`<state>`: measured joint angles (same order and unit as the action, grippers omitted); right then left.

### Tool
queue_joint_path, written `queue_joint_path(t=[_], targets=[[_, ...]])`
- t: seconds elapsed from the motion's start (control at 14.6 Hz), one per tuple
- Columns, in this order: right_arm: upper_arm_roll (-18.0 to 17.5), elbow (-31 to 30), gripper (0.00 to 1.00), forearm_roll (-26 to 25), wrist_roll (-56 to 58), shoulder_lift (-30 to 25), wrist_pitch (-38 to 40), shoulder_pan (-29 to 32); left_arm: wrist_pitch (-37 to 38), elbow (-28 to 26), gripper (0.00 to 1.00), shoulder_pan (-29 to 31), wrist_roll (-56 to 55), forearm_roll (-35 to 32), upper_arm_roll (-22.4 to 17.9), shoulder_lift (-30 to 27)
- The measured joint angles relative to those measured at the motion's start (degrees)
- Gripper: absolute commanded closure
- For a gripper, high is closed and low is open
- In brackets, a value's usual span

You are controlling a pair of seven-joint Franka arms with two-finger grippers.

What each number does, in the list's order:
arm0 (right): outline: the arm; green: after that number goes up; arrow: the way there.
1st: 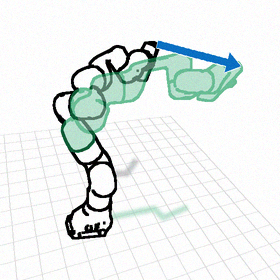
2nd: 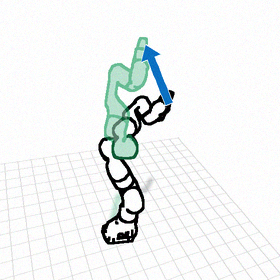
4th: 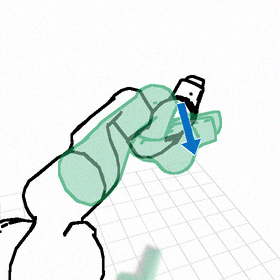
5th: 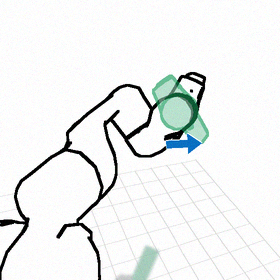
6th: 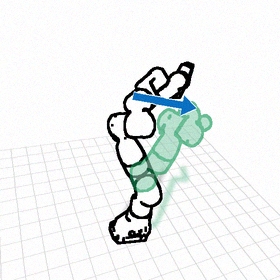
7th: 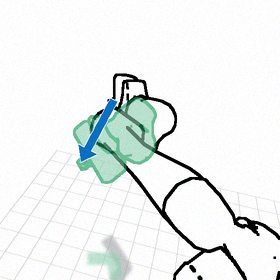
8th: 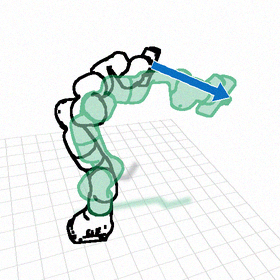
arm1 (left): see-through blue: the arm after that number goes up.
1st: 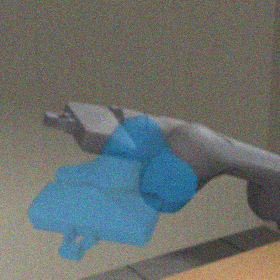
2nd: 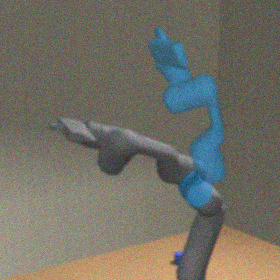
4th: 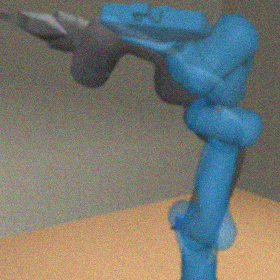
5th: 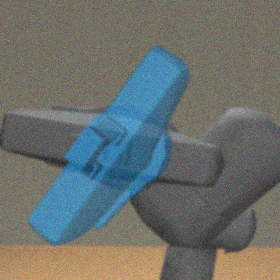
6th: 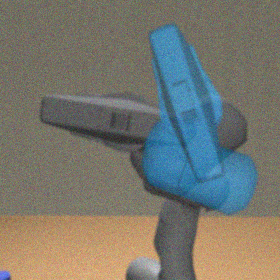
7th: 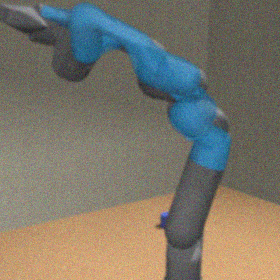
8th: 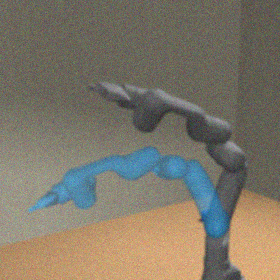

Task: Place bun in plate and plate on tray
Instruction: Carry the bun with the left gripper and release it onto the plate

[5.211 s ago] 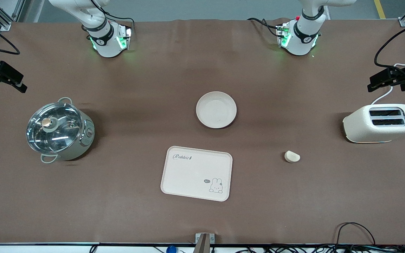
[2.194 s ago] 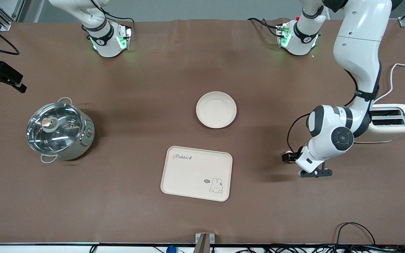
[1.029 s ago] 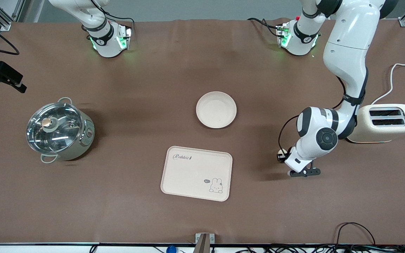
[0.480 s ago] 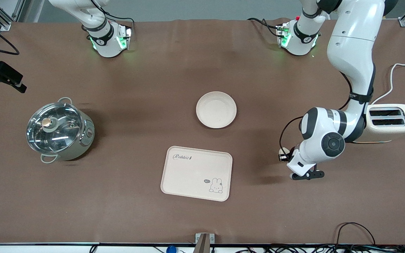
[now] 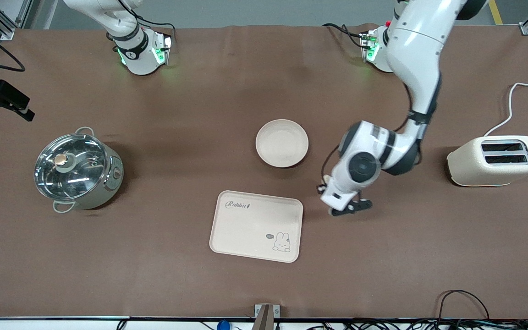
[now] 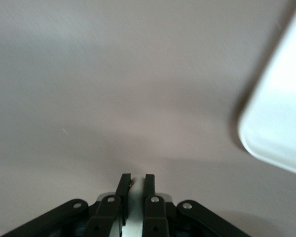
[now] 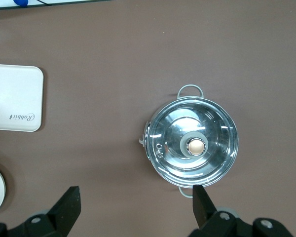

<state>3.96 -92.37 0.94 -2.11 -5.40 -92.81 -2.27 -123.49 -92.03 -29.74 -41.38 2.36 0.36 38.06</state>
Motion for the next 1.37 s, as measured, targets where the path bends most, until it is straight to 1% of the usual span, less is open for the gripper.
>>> queue_joint_path(t=[0.27,0.48,0.89,1.03,1.17,1.37], targets=[[0.0,0.0,0.0,0.0,0.0,0.0,0.01,0.0,0.26,-1.4,1.0,-3.78,-4.74,-0.12,0.04,0.1],[0.0,0.0,0.0,0.0,0.0,0.0,0.05,0.0,1.51,-1.4,1.0,-6.88,-8.43,-0.12,0.31,-0.41],[0.05,-0.01,0.0,0.0,-0.02,0.0,0.07,0.0,5.98,-0.97,1.0,-7.64,-12.54,-0.12,5.13,-6.46],[0.07,-0.02,0.0,0.0,-0.01,0.07,0.43,0.0,5.76,-1.41,1.0,-7.79,-12.69,-0.12,5.42,-6.15],[-0.11,-0.09,0.0,0.0,0.06,0.53,2.55,-0.23,4.67,-1.66,1.0,-7.95,-12.93,-0.12,5.46,-4.83],[-0.49,-0.32,0.0,0.0,0.09,3.27,5.49,-1.59,3.94,-1.66,0.99,-7.98,-13.03,-0.11,5.48,-3.41]])
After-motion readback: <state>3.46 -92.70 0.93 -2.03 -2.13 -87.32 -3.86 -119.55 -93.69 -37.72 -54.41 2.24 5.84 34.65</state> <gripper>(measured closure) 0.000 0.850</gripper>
